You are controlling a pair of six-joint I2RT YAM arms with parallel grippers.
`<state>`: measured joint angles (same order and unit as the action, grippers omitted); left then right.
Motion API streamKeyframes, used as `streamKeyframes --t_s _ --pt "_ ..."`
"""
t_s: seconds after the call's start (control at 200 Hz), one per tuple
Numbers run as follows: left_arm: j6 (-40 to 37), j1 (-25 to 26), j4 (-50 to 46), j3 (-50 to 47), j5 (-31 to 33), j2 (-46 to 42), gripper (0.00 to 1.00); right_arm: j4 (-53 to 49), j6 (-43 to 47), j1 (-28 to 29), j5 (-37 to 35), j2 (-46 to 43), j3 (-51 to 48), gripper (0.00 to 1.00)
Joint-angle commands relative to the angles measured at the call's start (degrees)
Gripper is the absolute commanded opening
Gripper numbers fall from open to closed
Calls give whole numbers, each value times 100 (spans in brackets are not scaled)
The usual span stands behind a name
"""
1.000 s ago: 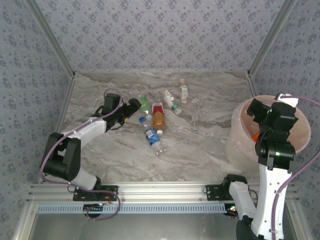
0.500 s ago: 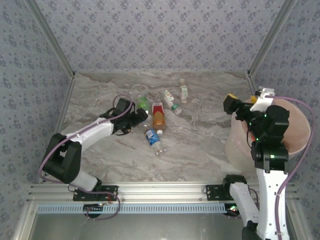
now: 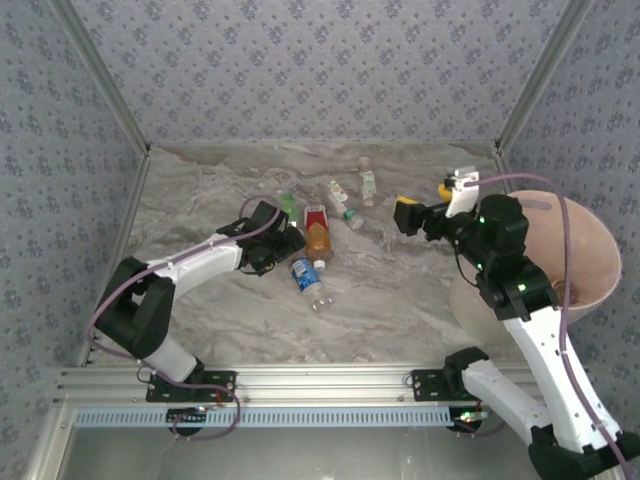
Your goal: Put the plastic bottles in the bin
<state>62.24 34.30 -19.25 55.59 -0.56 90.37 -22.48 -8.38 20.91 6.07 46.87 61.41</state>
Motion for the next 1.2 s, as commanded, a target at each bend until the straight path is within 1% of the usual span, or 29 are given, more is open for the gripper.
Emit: streamKeyframes --t_s 0.0,0.155,0.355,0.615,0.779,0.884,0.999,1.194 --pt "95 67 69 212 30 192 92 137 398 388 -530 166 36 100" --pt "114 133 66 284 -17 443 90 124 654 817 -949 390 59 100" --pt "88 208 54 399 -98 852 84 129 816 1044 -1259 570 73 100" --pt "27 170 215 301 108 1026 74 131 926 1220 -1397 727 148 100" --pt "-7 139 504 123 75 1009 63 436 816 1258 -1463 759 -11 100" --pt "-118 103 707 3 77 900 58 789 668 1263 -1364 765 -185 100" --pt "-331 46 940 -202 184 586 54 1027 660 1302 -1120 817 -313 100" --pt "-786 -58 1260 -581 392 -151 54 1376 572 1402 -1072 867 -488 100"
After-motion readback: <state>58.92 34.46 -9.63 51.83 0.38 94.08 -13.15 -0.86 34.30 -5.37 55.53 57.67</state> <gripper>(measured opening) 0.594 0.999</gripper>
